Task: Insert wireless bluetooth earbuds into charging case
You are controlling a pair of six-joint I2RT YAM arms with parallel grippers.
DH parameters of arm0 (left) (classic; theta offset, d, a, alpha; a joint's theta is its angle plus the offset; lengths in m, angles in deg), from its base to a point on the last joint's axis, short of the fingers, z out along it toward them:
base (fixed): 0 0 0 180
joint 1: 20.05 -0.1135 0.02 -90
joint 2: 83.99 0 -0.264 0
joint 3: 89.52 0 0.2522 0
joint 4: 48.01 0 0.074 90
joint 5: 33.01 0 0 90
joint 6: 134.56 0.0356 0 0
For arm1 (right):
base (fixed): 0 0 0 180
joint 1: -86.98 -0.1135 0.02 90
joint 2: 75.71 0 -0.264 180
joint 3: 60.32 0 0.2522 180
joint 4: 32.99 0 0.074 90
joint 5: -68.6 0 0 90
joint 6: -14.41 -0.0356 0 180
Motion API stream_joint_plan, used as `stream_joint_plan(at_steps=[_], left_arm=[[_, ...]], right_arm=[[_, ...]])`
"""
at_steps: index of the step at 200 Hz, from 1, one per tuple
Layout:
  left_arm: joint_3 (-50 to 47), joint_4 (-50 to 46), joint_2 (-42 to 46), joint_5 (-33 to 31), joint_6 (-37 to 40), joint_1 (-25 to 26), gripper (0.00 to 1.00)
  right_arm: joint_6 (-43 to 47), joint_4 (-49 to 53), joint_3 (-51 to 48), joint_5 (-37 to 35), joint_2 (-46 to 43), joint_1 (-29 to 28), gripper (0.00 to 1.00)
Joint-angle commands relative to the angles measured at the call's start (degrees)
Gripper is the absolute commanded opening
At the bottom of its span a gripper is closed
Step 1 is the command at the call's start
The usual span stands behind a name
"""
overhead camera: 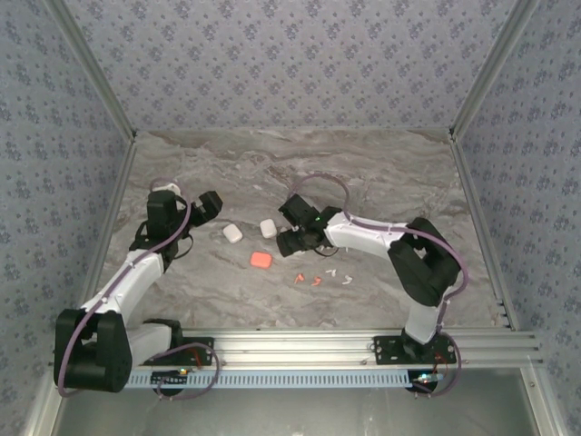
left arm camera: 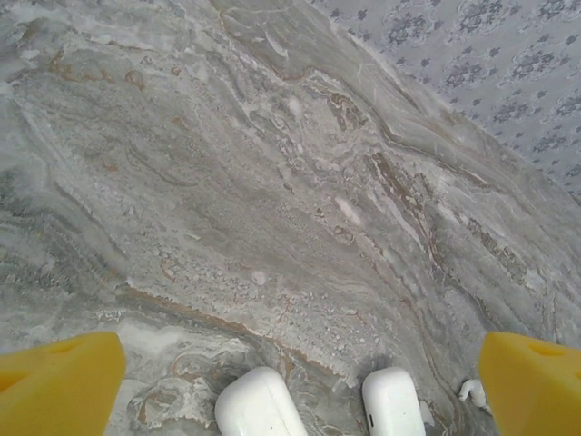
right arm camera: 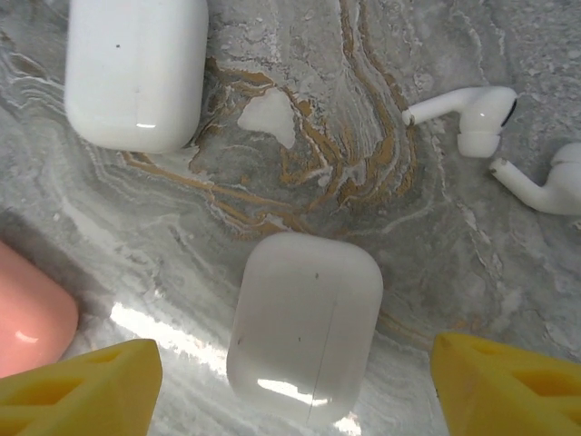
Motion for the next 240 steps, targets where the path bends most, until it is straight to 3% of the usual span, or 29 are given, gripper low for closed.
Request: stream_joint_plan(at_steps=[1,41,175,240], left_arm=[[1.99,-2.34,1.71,-1.12,1.1,0.44,0.99],[1.99,-3.04,2.53,-1.9,1.58,0.43,0.99],[2.7,-4.49,3.23,-2.56,2.03,0.42,0.99],[2.81,-4.95,4.45,-1.92,1.94,0.42,0.99]], right_arm=[[-0.94,2.49,2.48,-1.33,2.49,-0.09,0.79],[-0.59,3.07,2.74,-2.79,4.87,-0.48,0.78],[0.93,6.05,0.81,-4.76,4.13,-1.78,0.61],[3.2,5.09,0.81,-4.49,4.83,-1.76,0.43]])
